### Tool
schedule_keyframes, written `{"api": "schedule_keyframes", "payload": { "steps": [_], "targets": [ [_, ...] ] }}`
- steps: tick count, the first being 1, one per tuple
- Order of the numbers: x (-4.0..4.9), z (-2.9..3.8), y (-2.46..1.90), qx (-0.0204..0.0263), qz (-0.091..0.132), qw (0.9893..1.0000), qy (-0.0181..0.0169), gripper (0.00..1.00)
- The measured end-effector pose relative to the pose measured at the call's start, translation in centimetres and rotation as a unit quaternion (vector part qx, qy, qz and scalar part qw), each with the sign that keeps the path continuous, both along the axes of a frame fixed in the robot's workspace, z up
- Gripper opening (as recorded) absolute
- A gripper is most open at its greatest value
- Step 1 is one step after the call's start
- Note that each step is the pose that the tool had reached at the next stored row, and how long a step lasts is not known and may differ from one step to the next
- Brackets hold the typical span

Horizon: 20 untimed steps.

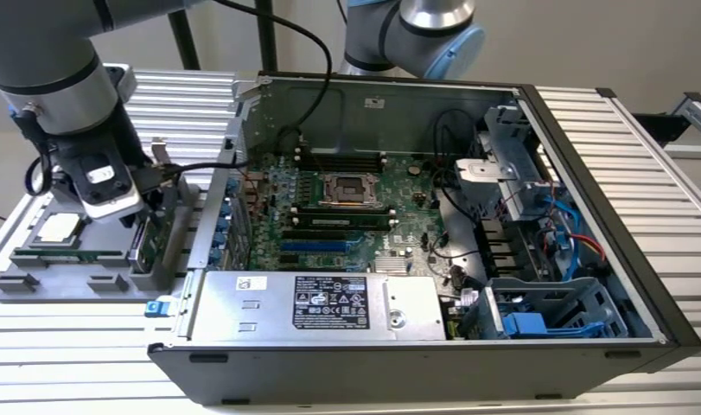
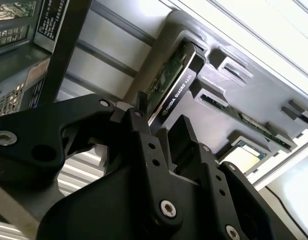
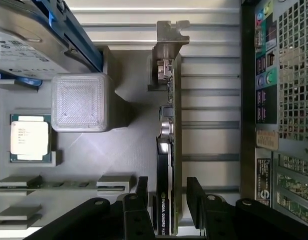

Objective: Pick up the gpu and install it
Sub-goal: 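Pick up the gpu and move the gpu toward the slot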

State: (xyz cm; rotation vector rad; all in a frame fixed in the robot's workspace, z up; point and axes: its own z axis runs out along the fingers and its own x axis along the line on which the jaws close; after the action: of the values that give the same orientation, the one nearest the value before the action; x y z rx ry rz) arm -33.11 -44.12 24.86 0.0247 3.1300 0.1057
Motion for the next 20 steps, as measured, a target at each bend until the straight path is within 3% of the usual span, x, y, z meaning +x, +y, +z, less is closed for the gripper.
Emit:
{"api": "schedule_keyframes", "payload": {
  "steps": [13,20],
  "targets": [
    [0.0,-1.37,0.04,0.0,0.001,1.0,0.0,1.0],
    [-0.07,-1.51,0.04,0.0,0.001,1.0,0.0,1.0]
  ]
}}
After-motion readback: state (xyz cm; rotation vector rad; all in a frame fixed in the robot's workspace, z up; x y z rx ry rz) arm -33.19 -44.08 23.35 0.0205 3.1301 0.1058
